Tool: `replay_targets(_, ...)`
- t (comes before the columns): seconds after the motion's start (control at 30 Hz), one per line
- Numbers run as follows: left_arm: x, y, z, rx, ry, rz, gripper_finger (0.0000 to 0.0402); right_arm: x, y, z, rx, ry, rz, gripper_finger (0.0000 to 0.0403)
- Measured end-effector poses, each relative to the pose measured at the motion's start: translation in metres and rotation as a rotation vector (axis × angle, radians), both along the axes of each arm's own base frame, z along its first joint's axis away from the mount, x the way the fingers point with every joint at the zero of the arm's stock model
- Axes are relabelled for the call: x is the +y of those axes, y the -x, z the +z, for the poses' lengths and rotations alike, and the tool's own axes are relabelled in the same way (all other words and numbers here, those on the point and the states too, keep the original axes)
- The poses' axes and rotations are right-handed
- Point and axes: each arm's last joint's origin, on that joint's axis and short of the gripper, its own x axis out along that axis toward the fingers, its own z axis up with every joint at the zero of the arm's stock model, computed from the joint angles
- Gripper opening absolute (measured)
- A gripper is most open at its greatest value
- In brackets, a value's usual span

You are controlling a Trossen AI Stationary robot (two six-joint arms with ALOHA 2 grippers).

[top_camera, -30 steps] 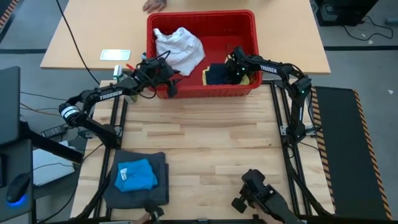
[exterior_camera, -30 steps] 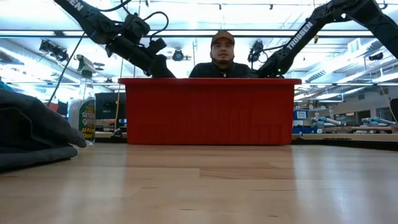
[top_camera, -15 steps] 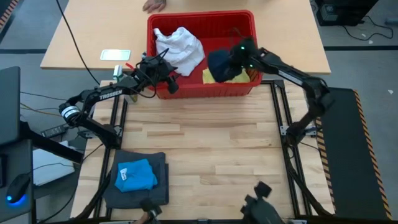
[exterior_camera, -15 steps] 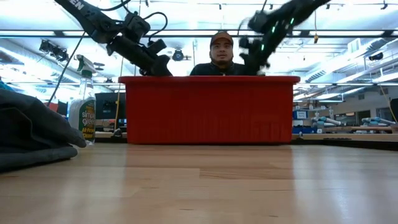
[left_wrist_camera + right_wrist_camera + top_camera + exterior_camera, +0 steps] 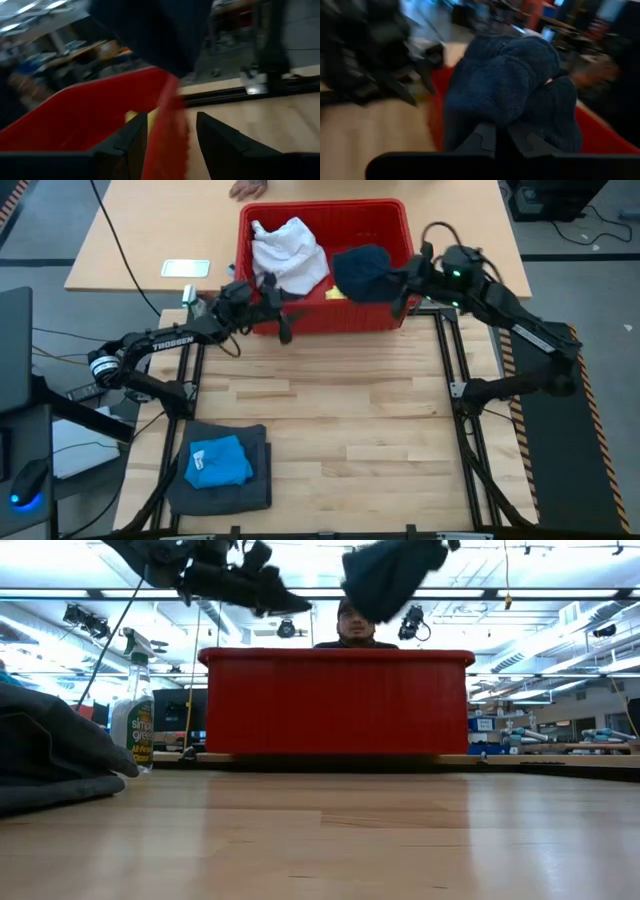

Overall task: Fold laundry
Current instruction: Remove the dark blue shorts from the red bin

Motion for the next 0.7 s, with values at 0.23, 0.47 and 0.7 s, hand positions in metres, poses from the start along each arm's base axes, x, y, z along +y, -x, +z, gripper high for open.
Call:
replay_targets(0.23, -0.053, -0.024, 0.006, -0.066, 0.031, -0.18, 0.0173, 0.037, -0.005, -0.022, 0.012, -0.181, 0.12, 0.0012)
replay_targets(0.47, -0.109, -0.043, -0.01, 0.014, 0.296, -0.337, 0.0173, 0.084, -0.017, -0.105, 0.044, -0.35, 0.096, 0.0012)
replay_targets(0.7, -0.195, -0.068, -0.069, 0.263, 0.482, -0.215, 0.0167, 0.134, -0.009, -0.205, 0.047, -0.58, 0.026, 0.0012)
